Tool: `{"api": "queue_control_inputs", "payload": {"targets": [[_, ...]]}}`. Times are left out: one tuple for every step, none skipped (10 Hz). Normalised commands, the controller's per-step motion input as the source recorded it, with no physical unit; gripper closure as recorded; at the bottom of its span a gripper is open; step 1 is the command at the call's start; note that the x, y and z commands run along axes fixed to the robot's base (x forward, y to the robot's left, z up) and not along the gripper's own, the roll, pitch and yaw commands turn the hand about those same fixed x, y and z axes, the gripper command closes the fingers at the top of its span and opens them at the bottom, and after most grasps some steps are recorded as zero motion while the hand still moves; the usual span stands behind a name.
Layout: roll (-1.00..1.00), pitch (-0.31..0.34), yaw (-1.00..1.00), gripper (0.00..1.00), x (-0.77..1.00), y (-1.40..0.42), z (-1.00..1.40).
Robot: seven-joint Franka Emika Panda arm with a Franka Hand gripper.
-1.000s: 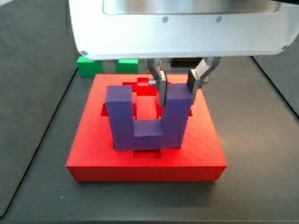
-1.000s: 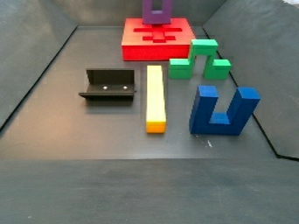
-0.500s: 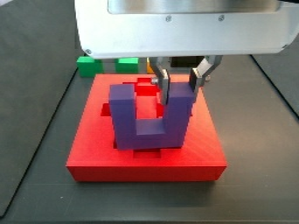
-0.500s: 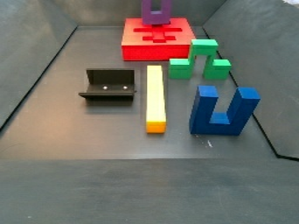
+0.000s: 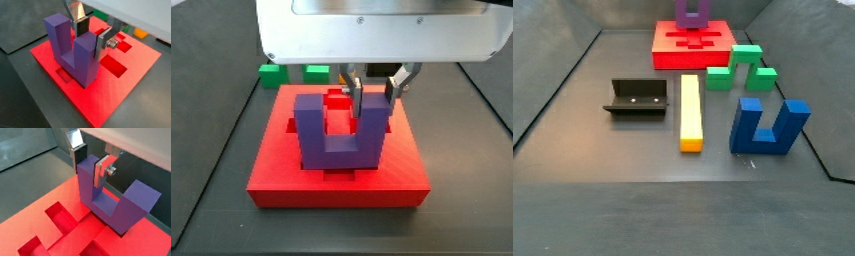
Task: Pick up the purple object. Move up. Place the purple object on the fixture. Regrasp the purple object. Move to above the board. Insert the purple object.
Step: Insert the purple object.
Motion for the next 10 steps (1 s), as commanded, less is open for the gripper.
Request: {"api": "queue_control_inputs", "payload": {"targets": [[0.06, 0.047, -0.2, 1.0, 0.0, -0.01, 0.0], [0.03, 0.027, -0.15, 1.0, 0.0, 0.0, 0.0], [0.01, 0.0, -0.08, 1.0, 0.0, 0.0, -0.03], [0.01, 0.0, 0.0, 1.0, -0.04, -0.09, -0.07], [0.01, 0.0, 0.0, 1.0, 0.0, -0.15, -0.08], [0.0, 0.0, 0.03, 1.0, 0.0, -0.14, -0.06], [0.0, 0.0, 0.03, 1.0, 0.0, -0.1, -0.07], [0.0, -0.001, 0.07, 1.0, 0.0, -0.02, -0.11], [0.03, -0.003, 0.09, 1.0, 0.0, 0.0, -0.17], [0.05, -0.001, 0.08, 1.0, 0.0, 0.0, -0.21]]}}
